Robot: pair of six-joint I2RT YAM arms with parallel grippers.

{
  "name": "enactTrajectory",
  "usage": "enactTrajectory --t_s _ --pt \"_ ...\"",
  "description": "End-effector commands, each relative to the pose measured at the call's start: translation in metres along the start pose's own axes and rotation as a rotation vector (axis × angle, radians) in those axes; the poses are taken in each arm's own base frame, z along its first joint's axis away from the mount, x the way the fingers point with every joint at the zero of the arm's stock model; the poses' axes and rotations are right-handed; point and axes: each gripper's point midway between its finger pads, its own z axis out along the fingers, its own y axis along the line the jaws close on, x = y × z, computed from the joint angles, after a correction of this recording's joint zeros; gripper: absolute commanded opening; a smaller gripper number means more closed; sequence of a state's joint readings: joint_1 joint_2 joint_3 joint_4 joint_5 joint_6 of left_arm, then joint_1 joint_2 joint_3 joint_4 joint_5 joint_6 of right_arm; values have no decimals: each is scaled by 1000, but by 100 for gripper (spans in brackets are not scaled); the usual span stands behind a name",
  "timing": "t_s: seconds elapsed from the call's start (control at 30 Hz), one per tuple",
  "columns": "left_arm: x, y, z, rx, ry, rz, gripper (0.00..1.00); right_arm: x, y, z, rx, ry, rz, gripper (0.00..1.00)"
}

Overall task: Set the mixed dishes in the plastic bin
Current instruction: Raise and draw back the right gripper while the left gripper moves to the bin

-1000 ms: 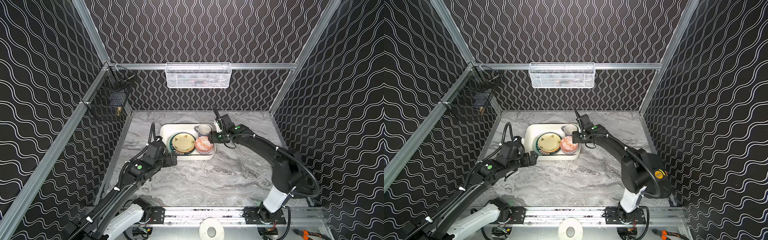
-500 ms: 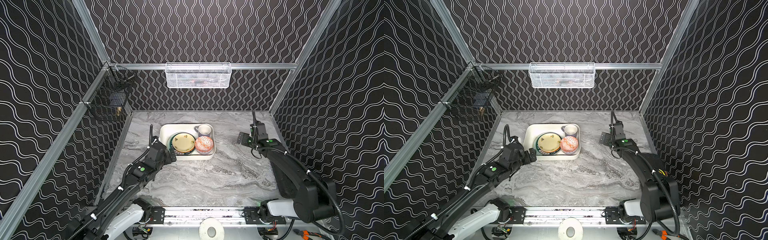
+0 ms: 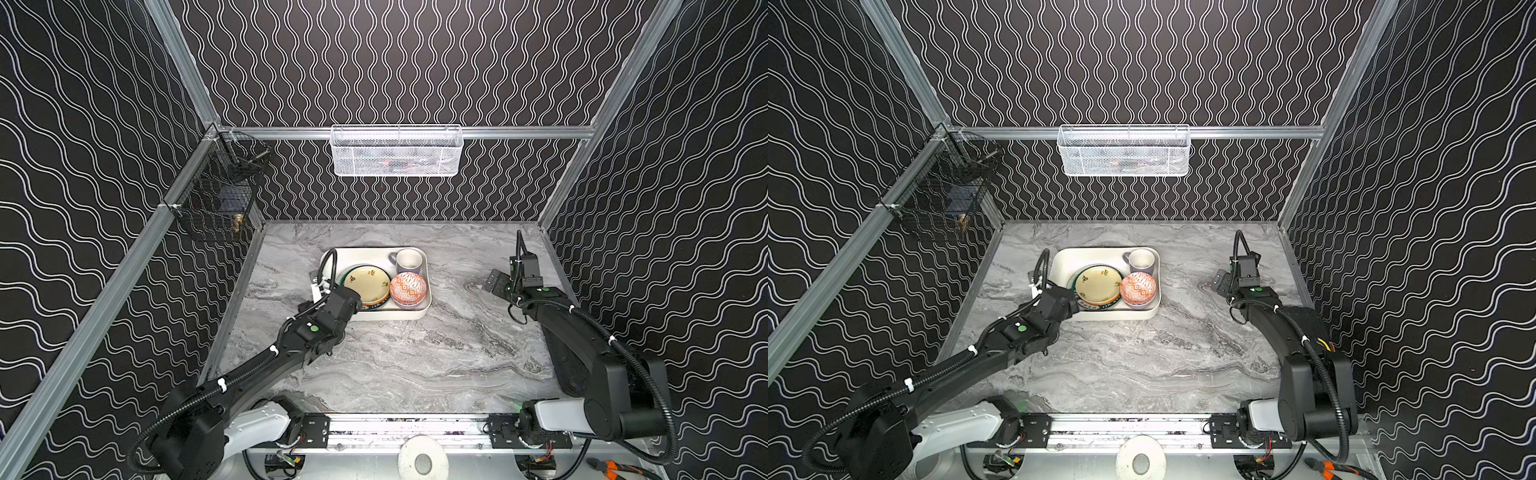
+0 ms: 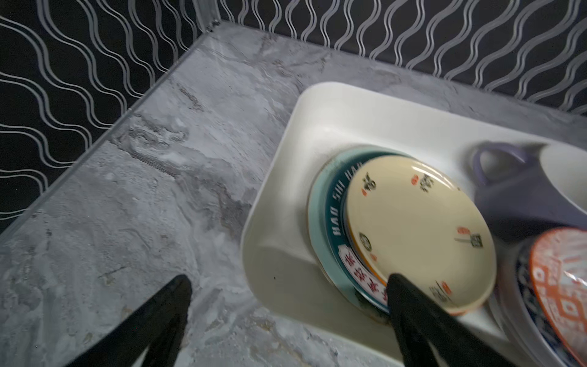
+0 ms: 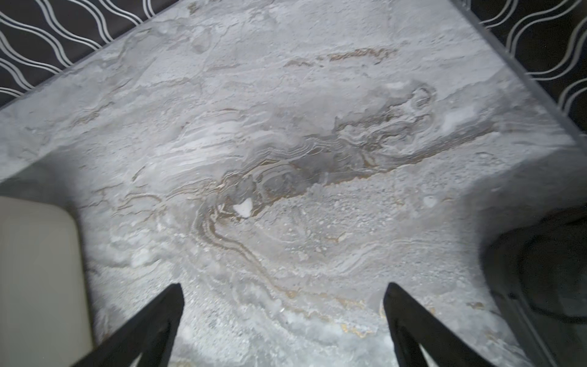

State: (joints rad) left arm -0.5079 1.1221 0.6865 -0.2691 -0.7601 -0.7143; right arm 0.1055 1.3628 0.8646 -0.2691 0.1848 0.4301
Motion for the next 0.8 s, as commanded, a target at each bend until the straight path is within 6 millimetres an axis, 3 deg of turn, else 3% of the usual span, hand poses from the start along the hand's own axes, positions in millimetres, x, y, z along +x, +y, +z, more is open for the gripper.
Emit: enactTrajectory --t_s 0.0,0.17,0.3,0.53,0.77 --pt "-8 19 14 -50 -16 -88 96 -3 20 -6 -105 2 25 99" --pt "-3 30 51 -92 59 -127 93 2 41 -16 -148 32 -12 99" --pt "-5 27 74 -87 73 -134 88 2 57 -28 -166 28 -64 99" --pt "-6 20 113 -59 137 -129 78 3 64 -33 -194 28 -81 99" --pt "14 11 136 -14 218 -107 66 5 70 -28 -212 54 -91 99"
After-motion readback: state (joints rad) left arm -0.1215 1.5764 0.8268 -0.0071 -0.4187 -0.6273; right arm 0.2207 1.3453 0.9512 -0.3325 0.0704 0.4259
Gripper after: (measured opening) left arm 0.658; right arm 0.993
